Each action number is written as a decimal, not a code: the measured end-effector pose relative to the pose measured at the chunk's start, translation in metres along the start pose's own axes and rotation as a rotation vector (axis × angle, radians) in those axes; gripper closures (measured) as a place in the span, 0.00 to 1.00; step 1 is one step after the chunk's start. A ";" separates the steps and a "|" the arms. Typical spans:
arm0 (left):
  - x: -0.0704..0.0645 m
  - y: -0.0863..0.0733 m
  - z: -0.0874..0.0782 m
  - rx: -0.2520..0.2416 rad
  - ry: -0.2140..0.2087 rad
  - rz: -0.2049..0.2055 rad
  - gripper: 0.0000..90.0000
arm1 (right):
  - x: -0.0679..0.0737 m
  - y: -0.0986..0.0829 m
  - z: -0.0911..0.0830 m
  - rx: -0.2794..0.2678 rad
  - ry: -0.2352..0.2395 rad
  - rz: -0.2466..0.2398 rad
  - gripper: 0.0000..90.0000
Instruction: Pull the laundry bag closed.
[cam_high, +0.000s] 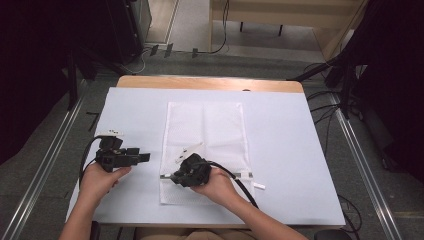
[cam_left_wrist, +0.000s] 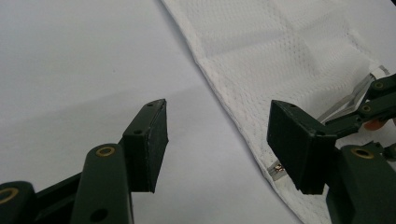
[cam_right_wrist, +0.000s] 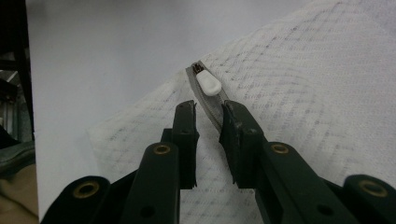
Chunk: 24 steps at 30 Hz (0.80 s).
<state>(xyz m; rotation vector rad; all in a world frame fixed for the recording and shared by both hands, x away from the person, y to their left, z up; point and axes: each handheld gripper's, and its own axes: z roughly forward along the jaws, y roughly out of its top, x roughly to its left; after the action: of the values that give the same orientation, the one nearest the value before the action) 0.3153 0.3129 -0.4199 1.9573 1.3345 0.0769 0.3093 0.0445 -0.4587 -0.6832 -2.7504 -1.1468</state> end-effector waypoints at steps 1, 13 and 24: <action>0.000 0.000 0.000 -0.003 -0.001 -0.001 0.43 | -0.001 0.000 0.003 -0.001 0.004 0.005 0.85; 0.000 0.000 -0.001 -0.004 -0.001 -0.006 0.43 | -0.001 0.006 0.013 -0.003 0.023 0.012 0.84; 0.001 0.000 -0.001 -0.003 0.000 -0.003 0.43 | 0.003 0.013 0.022 -0.021 0.018 0.014 0.88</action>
<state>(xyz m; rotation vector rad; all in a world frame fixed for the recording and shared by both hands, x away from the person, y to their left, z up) 0.3150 0.3144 -0.4193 1.9525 1.3364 0.0774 0.3139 0.0687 -0.4653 -0.6898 -2.7182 -1.1745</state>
